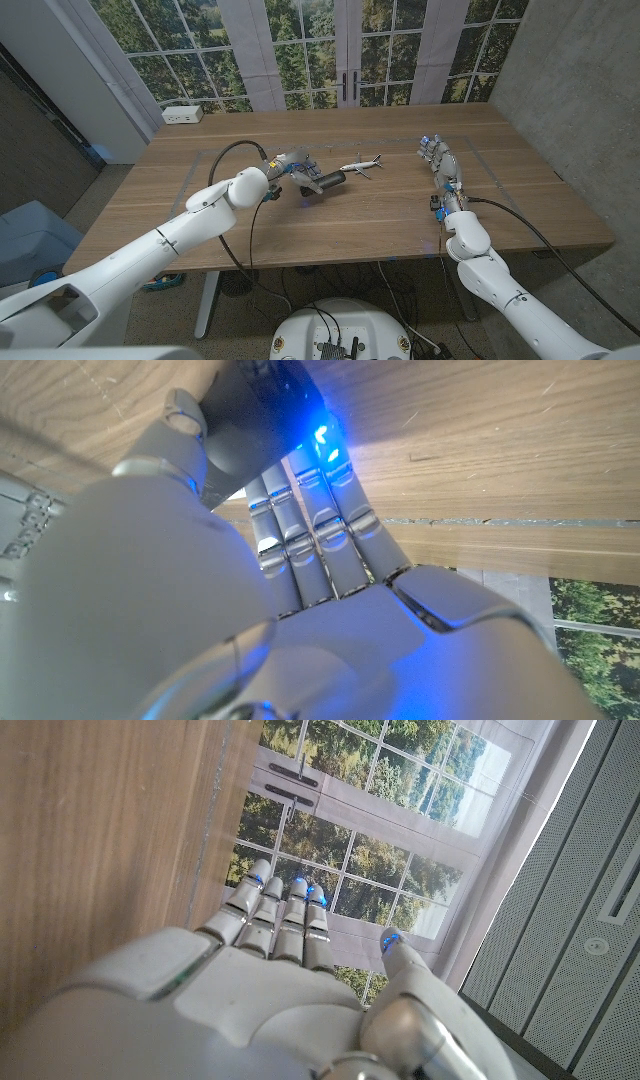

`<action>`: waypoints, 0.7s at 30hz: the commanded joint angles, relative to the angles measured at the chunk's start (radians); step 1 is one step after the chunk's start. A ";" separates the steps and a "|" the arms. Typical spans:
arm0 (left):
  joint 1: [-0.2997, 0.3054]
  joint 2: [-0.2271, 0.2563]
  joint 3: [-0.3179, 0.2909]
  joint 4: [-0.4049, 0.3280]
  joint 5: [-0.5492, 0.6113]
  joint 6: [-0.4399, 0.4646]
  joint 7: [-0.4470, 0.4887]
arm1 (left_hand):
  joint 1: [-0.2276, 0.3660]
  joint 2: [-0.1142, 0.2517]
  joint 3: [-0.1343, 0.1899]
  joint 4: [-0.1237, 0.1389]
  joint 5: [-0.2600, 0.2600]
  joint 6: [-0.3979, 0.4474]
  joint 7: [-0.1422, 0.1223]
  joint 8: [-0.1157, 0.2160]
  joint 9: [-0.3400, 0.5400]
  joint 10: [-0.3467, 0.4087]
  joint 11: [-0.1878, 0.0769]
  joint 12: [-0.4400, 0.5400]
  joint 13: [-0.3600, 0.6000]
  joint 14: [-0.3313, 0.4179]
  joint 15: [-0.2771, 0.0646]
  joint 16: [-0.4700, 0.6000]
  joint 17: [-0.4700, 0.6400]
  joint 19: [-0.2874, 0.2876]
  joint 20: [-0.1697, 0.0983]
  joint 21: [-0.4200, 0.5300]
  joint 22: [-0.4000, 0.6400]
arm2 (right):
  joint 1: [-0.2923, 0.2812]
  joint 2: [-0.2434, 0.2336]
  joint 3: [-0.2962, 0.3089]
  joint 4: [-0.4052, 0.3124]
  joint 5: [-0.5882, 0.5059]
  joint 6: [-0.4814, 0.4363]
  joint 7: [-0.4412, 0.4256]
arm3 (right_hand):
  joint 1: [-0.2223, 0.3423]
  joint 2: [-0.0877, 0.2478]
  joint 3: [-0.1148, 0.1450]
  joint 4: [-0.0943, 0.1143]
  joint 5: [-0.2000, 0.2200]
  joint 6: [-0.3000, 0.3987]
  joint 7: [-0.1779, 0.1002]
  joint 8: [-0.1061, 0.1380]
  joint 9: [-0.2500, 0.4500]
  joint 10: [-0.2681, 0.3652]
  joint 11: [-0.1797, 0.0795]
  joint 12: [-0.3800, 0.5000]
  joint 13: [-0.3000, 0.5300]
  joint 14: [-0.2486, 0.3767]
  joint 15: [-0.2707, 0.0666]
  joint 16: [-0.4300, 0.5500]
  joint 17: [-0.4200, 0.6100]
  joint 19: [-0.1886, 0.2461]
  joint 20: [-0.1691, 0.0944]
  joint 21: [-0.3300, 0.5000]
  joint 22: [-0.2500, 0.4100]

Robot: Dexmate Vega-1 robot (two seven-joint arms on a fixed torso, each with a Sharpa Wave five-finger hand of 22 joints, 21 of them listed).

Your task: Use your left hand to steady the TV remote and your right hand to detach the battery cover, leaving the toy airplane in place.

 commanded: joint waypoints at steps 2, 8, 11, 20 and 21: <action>-0.048 0.012 -0.011 0.025 -0.145 -0.031 -0.045 | 0.260 0.246 -0.003 0.002 0.009 0.004 0.007 -0.004 0.000 0.036 -0.040 -0.001 0.005 0.084 -0.133 0.006 0.009 -0.009 -0.093 0.014 0.006 | -0.023 -0.010 0.005 -0.034 -0.047 -0.021 -0.050 | 0.100 0.016 0.046 -0.085 0.008 0.012 -0.004 0.004 0.001 0.013 -0.008 0.002 0.002 0.009 -0.005 -0.003 -0.018 0.022 0.000 -0.016 0.001; -0.066 0.005 -0.019 0.066 -0.198 -0.090 -0.047 | 0.262 0.247 -0.004 0.003 0.011 0.004 0.007 -0.008 -0.001 0.033 -0.038 -0.003 0.008 0.083 -0.133 0.007 0.015 -0.017 -0.093 0.024 0.010 | -0.041 -0.025 0.004 -0.076 -0.094 -0.054 -0.091 | 0.160 0.002 0.069 -0.143 0.018 0.010 -0.002 0.003 0.000 0.014 -0.010 -0.001 0.001 0.026 -0.004 -0.002 -0.030 0.044 0.007 -0.021 0.002; -0.065 -0.003 -0.028 0.089 -0.233 -0.128 -0.041 | 0.263 0.247 -0.005 0.003 0.011 0.004 0.005 -0.010 -0.001 0.035 -0.038 -0.003 0.010 0.082 -0.133 0.007 0.018 -0.021 -0.093 0.029 0.012 | -0.053 -0.027 0.004 -0.107 -0.120 -0.085 -0.126 | 0.171 -0.014 0.064 -0.153 0.018 0.002 -0.006 -0.001 0.001 0.010 -0.014 -0.003 0.003 0.064 -0.014 0.014 -0.029 0.065 0.008 -0.019 0.005; -0.070 -0.020 -0.023 0.124 -0.258 -0.198 -0.017 | 0.266 0.247 -0.007 0.004 0.013 0.006 0.009 -0.015 -0.001 0.034 -0.039 -0.005 0.012 0.080 -0.133 0.008 0.027 -0.029 -0.093 0.044 0.017 | -0.074 -0.043 0.002 -0.178 -0.119 -0.165 -0.149 | 0.168 -0.036 0.046 -0.152 0.013 -0.002 0.008 -0.001 0.002 0.005 -0.019 -0.004 0.007 0.094 -0.009 0.030 -0.023 0.101 0.031 -0.011 0.009; -0.072 -0.022 -0.023 0.128 -0.259 -0.206 -0.016 | 0.266 0.247 -0.008 0.004 0.013 0.006 0.009 -0.015 -0.001 0.035 -0.039 -0.005 0.012 0.080 -0.133 0.008 0.027 -0.030 -0.093 0.045 0.017 | -0.076 -0.045 0.001 -0.187 -0.125 -0.176 -0.156 | 0.168 -0.036 0.045 -0.152 0.013 -0.003 0.007 -0.001 0.002 0.005 -0.020 -0.004 0.007 0.095 -0.011 0.031 -0.022 0.101 0.031 -0.011 0.009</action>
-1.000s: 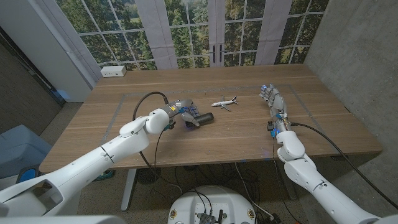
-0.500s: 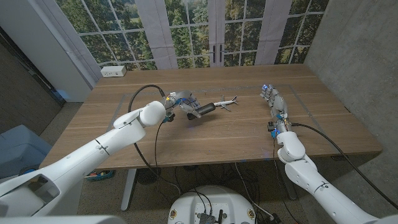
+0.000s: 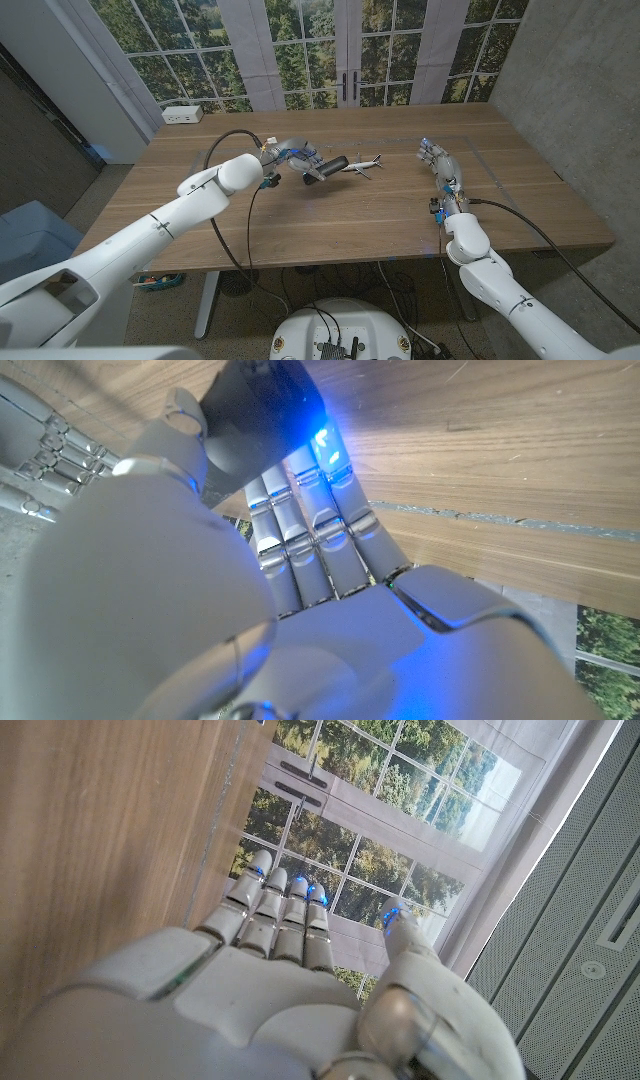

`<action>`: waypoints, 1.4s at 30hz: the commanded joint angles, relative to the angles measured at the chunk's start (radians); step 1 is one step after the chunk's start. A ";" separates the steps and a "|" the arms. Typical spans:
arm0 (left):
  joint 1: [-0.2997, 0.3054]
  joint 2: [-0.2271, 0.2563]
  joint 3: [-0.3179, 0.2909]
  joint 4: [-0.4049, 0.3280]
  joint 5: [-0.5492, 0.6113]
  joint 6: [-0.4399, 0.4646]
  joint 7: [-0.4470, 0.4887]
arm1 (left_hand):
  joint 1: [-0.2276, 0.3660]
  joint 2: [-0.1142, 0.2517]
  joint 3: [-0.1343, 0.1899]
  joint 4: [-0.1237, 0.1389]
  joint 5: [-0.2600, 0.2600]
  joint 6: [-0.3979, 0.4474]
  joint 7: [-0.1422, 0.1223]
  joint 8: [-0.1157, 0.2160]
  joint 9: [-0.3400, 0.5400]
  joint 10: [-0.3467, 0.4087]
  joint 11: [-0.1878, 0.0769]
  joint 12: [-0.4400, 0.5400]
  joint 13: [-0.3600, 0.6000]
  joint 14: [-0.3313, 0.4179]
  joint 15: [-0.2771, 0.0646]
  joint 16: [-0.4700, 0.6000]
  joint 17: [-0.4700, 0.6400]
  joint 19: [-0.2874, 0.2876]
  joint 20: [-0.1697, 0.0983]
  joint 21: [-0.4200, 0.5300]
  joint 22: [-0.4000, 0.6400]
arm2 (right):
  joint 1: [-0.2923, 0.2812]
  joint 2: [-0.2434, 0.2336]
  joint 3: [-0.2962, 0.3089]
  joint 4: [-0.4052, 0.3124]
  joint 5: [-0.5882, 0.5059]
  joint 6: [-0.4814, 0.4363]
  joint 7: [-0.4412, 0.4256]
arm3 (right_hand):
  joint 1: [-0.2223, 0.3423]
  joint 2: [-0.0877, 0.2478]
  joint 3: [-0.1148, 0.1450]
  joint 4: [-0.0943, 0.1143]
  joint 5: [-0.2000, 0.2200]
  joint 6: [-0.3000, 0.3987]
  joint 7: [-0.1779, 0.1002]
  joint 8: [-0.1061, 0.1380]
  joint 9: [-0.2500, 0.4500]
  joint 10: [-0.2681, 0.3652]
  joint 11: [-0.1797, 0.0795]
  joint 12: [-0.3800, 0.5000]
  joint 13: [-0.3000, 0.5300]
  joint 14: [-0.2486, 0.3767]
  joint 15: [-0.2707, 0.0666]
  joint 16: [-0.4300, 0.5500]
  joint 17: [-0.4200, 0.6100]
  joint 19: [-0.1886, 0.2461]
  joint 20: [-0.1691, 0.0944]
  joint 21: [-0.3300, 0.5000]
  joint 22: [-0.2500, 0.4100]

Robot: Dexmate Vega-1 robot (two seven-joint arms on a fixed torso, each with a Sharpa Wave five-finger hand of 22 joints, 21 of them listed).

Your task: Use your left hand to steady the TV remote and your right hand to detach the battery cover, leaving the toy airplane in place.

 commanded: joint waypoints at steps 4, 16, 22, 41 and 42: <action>-0.022 -0.025 -0.002 0.062 -0.061 -0.118 0.028 | 0.265 0.249 -0.002 0.003 0.007 0.006 0.009 -0.006 0.004 0.036 -0.039 -0.001 0.005 0.083 -0.129 0.004 0.010 -0.012 -0.100 0.018 0.006 | -0.036 -0.028 -0.007 -0.129 -0.055 -0.145 -0.083 | 0.000 -0.027 -0.011 0.000 0.000 -0.004 0.011 -0.002 0.004 0.003 -0.002 0.002 0.003 0.014 -0.001 0.009 0.005 0.011 0.004 0.002 0.004; -0.046 -0.049 0.003 0.111 -0.059 -0.166 0.042 | 0.268 0.248 -0.005 0.003 0.009 0.009 0.010 -0.012 0.003 0.037 -0.037 -0.005 0.007 0.081 -0.129 0.004 0.020 -0.022 -0.099 0.037 0.011 | -0.046 -0.041 -0.035 -0.243 -0.127 -0.281 -0.157 | 0.011 -0.042 -0.018 -0.006 -0.001 -0.008 0.017 0.000 0.005 0.005 0.002 0.003 0.007 0.022 0.004 0.015 0.010 0.026 0.014 0.004 0.006; -0.063 -0.059 0.010 0.138 -0.058 -0.193 0.035 | 0.270 0.247 -0.006 0.003 0.010 0.011 0.008 -0.015 0.003 0.038 -0.037 -0.006 0.008 0.080 -0.129 0.004 0.027 -0.028 -0.099 0.049 0.013 | -0.030 -0.042 -0.056 -0.266 -0.169 -0.334 -0.180 | 0.019 -0.050 -0.020 -0.010 -0.002 -0.009 0.018 0.001 0.006 0.001 -0.001 0.002 0.009 0.014 0.006 0.014 0.012 0.027 0.015 0.002 0.006; -0.087 -0.077 0.014 0.187 -0.057 -0.251 0.028 | 0.273 0.245 -0.008 0.004 0.012 0.015 0.007 -0.022 0.004 0.039 -0.038 -0.012 0.011 0.077 -0.129 0.003 0.040 -0.043 -0.098 0.076 0.017 | 0.011 -0.034 -0.120 -0.319 -0.272 -0.477 -0.241 | 0.046 -0.083 -0.035 -0.011 -0.009 0.012 0.015 0.014 0.008 0.022 -0.005 0.013 0.017 0.029 -0.001 0.025 0.021 0.047 0.025 0.001 0.007; -0.088 -0.077 0.014 0.188 -0.056 -0.253 0.028 | 0.274 0.245 -0.008 0.004 0.012 0.014 0.006 -0.023 0.004 0.039 -0.040 -0.012 0.011 0.078 -0.129 0.003 0.041 -0.043 -0.098 0.077 0.017 | 0.012 -0.033 -0.123 -0.322 -0.277 -0.482 -0.245 | 0.048 -0.085 -0.036 -0.010 -0.009 0.018 0.014 0.016 0.009 0.026 -0.006 0.015 0.019 0.033 -0.004 0.027 0.022 0.049 0.026 0.001 0.007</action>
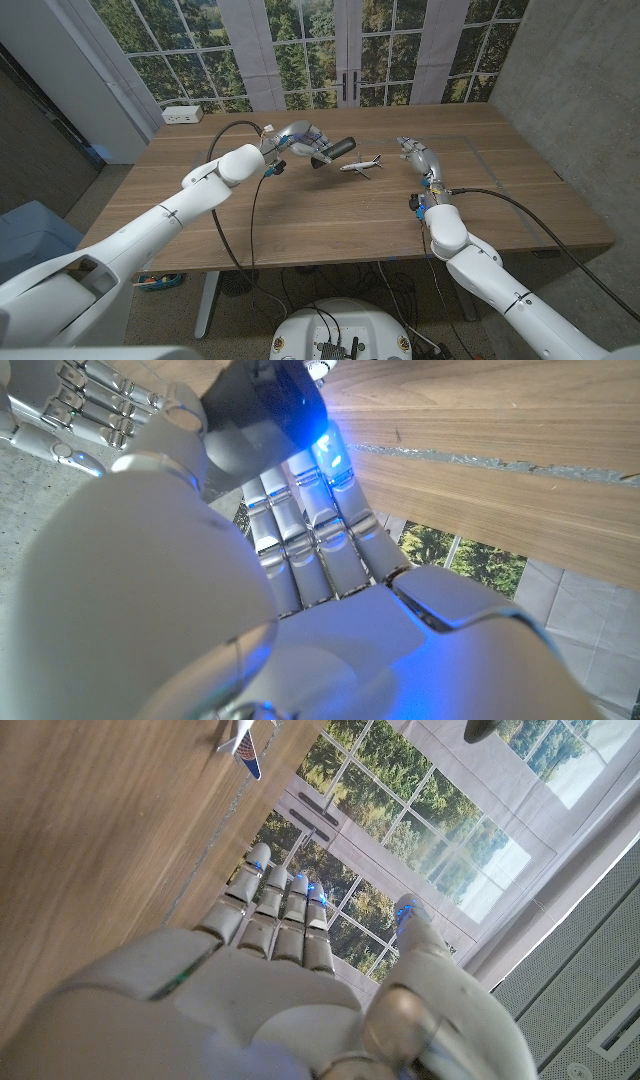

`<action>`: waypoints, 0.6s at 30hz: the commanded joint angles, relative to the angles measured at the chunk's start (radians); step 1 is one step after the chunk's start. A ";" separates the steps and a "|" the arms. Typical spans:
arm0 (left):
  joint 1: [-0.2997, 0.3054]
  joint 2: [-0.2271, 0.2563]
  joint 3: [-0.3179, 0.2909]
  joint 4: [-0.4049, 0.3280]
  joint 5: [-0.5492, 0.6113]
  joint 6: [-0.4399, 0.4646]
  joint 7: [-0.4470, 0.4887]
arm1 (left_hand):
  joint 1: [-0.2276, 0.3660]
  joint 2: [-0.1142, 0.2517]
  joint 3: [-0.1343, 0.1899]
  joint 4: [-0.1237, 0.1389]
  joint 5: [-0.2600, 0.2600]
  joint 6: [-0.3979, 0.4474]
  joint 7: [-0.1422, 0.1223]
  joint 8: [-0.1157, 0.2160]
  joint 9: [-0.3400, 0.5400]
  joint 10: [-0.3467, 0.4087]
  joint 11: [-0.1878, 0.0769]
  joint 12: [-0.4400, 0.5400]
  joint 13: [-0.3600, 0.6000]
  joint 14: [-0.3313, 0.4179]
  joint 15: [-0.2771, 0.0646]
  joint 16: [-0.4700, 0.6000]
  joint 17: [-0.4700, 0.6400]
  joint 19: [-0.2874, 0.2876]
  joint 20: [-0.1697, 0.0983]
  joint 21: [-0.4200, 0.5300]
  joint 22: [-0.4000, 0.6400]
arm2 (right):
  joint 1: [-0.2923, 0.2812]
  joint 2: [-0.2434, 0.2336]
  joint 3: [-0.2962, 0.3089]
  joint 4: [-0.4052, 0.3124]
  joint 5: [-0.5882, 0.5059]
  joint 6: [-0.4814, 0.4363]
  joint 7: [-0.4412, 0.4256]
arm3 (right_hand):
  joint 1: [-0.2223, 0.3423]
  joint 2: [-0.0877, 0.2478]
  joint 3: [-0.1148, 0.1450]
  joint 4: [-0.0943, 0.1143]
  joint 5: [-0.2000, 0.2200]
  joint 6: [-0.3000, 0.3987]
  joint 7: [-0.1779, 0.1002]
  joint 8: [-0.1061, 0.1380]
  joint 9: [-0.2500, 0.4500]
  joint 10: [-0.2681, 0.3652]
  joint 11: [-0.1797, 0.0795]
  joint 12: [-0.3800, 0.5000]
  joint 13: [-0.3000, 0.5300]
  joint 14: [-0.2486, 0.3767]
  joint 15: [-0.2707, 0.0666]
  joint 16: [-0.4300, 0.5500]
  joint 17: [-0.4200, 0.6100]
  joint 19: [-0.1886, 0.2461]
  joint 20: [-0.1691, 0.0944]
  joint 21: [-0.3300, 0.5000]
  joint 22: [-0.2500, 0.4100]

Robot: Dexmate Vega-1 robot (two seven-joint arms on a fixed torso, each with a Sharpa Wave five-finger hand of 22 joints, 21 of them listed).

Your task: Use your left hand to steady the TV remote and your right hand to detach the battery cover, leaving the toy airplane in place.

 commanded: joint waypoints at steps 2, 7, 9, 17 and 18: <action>-0.015 -0.012 0.003 0.032 0.002 -0.038 -0.004 | 0.264 0.254 0.002 0.001 0.009 0.010 0.002 -0.001 0.003 0.023 -0.028 -0.003 0.004 0.080 -0.127 0.005 0.007 -0.008 -0.110 0.011 0.002 | 0.020 0.006 -0.040 -0.039 -0.071 -0.090 -0.043 | 0.013 -0.010 -0.010 0.004 -0.005 0.022 -0.001 0.010 0.007 0.026 0.003 0.013 0.007 0.030 -0.005 0.016 0.008 0.016 -0.002 0.001 0.003; -0.016 -0.013 0.004 0.035 0.011 -0.050 0.002 | 0.265 0.254 0.002 0.001 0.009 0.009 0.003 -0.004 0.004 0.023 -0.029 -0.004 0.005 0.080 -0.127 0.004 0.010 -0.011 -0.110 0.017 0.002 | 0.024 0.001 -0.052 -0.054 -0.077 -0.105 -0.033 | 0.017 -0.013 -0.015 0.006 -0.007 0.032 0.001 0.015 0.008 0.034 0.003 0.018 0.011 0.045 -0.008 0.024 0.013 0.024 -0.004 0.002 0.004; -0.016 -0.014 0.003 0.037 0.014 -0.057 0.005 | 0.265 0.254 0.002 0.001 0.009 0.010 0.003 -0.004 0.004 0.023 -0.028 -0.004 0.006 0.080 -0.127 0.004 0.011 -0.012 -0.110 0.020 0.003 | 0.027 0.000 -0.057 -0.061 -0.084 -0.118 -0.033 | 0.019 -0.015 -0.019 0.009 -0.008 0.044 0.006 0.019 0.009 0.045 0.006 0.023 0.015 0.058 -0.013 0.033 0.018 0.032 -0.004 0.004 0.005; -0.016 -0.017 0.003 0.042 0.030 -0.081 0.017 | 0.266 0.253 0.002 0.002 0.010 0.013 0.002 -0.006 0.004 0.024 -0.028 -0.007 0.006 0.080 -0.127 0.004 0.016 -0.018 -0.109 0.030 0.003 | 0.043 -0.009 -0.078 -0.095 -0.100 -0.186 -0.017 | 0.019 -0.024 -0.036 0.016 -0.012 0.072 0.017 0.029 0.012 0.075 0.009 0.039 0.029 0.082 -0.003 0.053 0.034 0.051 0.007 0.009 0.008; -0.016 -0.017 0.003 0.042 0.033 -0.084 0.018 | 0.266 0.253 0.002 0.002 0.010 0.014 0.003 -0.006 0.004 0.026 -0.027 -0.006 0.006 0.080 -0.127 0.004 0.017 -0.019 -0.109 0.031 0.003 | 0.045 -0.010 -0.080 -0.100 -0.100 -0.195 -0.015 | 0.019 -0.025 -0.037 0.016 -0.012 0.074 0.016 0.030 0.012 0.079 0.008 0.041 0.030 0.083 -0.002 0.054 0.035 0.052 0.008 0.009 0.008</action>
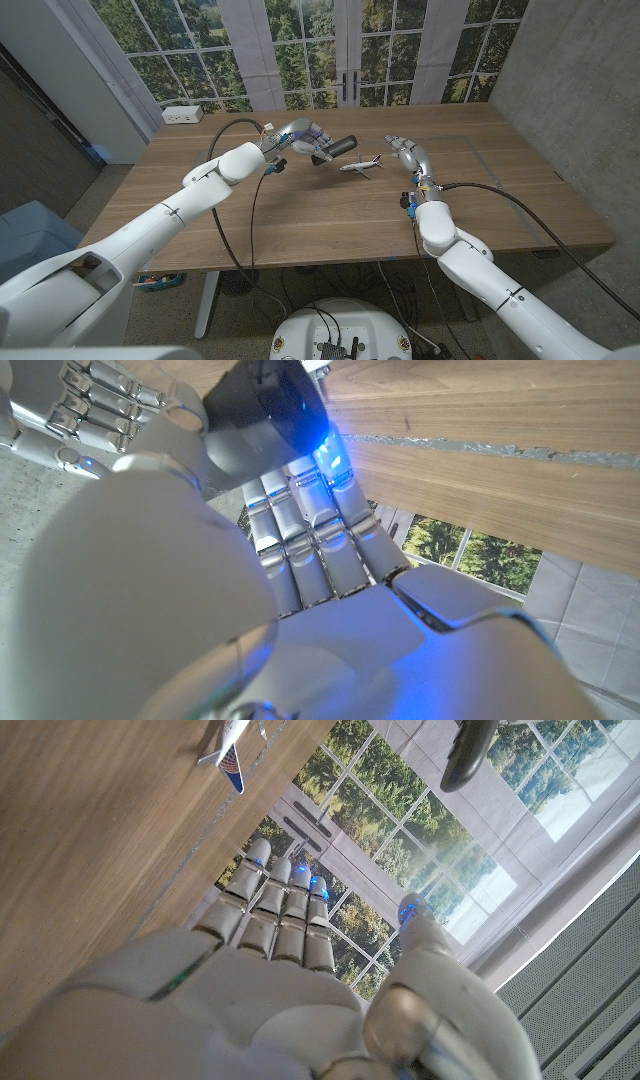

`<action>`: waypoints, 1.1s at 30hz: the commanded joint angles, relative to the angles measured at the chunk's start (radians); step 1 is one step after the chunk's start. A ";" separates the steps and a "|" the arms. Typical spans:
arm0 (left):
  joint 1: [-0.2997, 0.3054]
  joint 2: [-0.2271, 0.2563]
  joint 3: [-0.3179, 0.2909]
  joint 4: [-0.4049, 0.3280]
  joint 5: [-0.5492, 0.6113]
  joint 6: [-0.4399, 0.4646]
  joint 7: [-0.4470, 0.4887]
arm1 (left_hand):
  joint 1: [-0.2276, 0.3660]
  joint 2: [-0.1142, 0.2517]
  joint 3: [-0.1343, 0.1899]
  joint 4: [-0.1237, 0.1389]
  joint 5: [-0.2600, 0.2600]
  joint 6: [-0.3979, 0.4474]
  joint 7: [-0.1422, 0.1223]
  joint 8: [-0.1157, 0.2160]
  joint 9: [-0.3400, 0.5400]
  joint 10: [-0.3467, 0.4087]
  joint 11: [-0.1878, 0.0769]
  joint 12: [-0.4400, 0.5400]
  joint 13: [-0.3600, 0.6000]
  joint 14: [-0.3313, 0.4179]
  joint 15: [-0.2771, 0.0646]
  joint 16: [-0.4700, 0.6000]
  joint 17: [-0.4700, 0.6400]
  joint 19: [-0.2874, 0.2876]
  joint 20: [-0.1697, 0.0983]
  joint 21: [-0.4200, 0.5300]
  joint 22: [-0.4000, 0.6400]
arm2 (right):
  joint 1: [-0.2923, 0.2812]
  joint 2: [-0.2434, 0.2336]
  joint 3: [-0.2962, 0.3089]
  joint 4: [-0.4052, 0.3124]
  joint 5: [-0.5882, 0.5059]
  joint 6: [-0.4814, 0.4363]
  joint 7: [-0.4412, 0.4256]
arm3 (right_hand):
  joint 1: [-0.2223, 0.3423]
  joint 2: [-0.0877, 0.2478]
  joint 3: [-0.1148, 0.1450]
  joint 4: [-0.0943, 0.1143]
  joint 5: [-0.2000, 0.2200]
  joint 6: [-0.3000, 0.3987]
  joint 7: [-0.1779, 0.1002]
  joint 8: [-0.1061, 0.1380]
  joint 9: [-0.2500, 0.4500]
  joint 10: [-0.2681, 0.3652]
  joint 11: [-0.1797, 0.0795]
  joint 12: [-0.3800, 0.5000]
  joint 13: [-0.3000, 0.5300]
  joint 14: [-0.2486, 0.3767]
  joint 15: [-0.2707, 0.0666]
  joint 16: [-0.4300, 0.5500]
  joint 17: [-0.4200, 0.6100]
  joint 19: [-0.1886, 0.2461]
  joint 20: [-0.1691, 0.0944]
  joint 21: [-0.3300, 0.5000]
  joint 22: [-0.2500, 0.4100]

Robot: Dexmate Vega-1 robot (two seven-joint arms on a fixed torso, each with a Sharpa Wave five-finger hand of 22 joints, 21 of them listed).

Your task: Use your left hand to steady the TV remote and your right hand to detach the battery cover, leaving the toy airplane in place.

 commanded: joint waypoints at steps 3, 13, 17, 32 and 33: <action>-0.002 -0.006 0.000 0.010 0.028 -0.043 0.020 | 0.267 0.252 0.005 0.002 0.007 0.007 -0.003 -0.005 0.005 0.021 -0.021 -0.001 0.005 0.080 -0.127 0.004 0.006 -0.010 -0.111 0.012 0.003 | 0.027 -0.016 -0.039 -0.059 -0.037 -0.114 0.019 | 0.007 -0.015 -0.013 0.002 -0.002 0.026 0.002 0.014 0.004 0.026 0.003 0.015 0.012 0.022 0.008 0.016 0.015 0.018 0.010 0.010 0.004; -0.003 -0.010 0.000 0.013 0.045 -0.056 0.027 | 0.268 0.251 0.005 0.002 0.008 0.009 -0.002 -0.008 0.005 0.021 -0.024 -0.003 0.007 0.080 -0.126 0.002 0.011 -0.015 -0.110 0.023 0.003 | 0.044 -0.023 -0.059 -0.078 -0.055 -0.156 0.026 | 0.006 -0.020 -0.030 0.006 -0.004 0.071 0.008 0.032 0.011 0.065 0.003 0.035 0.030 0.049 0.003 0.041 0.038 0.033 0.013 0.013 0.006; -0.004 -0.011 0.003 0.014 0.054 -0.059 0.027 | 0.269 0.251 0.005 0.002 0.009 0.009 -0.003 -0.009 0.005 0.022 -0.024 -0.004 0.008 0.080 -0.126 0.002 0.013 -0.017 -0.110 0.027 0.002 | 0.047 -0.028 -0.060 -0.082 -0.046 -0.153 0.040 | 0.008 -0.022 -0.036 0.007 -0.004 0.092 0.008 0.042 0.016 0.085 -0.003 0.046 0.040 0.065 -0.001 0.055 0.049 0.040 0.016 0.015 0.007; 0.006 -0.011 0.004 0.000 0.084 -0.074 0.041 | 0.271 0.249 0.006 0.001 0.010 0.010 -0.002 -0.012 0.005 0.023 -0.022 -0.007 0.010 0.079 -0.126 0.000 0.019 -0.026 -0.110 0.043 0.001 | 0.063 -0.043 -0.073 -0.121 -0.033 -0.230 0.073 | 0.043 -0.028 -0.058 -0.003 -0.003 0.155 0.004 0.085 0.043 0.180 -0.018 0.106 0.100 0.120 -0.019 0.121 0.120 0.068 0.020 0.026 0.011; 0.008 -0.011 0.004 -0.003 0.086 -0.072 0.041 | 0.271 0.249 0.006 0.002 0.010 0.011 -0.002 -0.012 0.005 0.022 -0.022 -0.008 0.010 0.079 -0.126 0.000 0.020 -0.026 -0.110 0.044 0.001 | 0.064 -0.044 -0.072 -0.122 -0.023 -0.231 0.083 | 0.049 -0.028 -0.059 -0.004 -0.003 0.155 0.005 0.088 0.046 0.189 -0.017 0.114 0.108 0.122 -0.023 0.127 0.128 0.068 0.020 0.026 0.012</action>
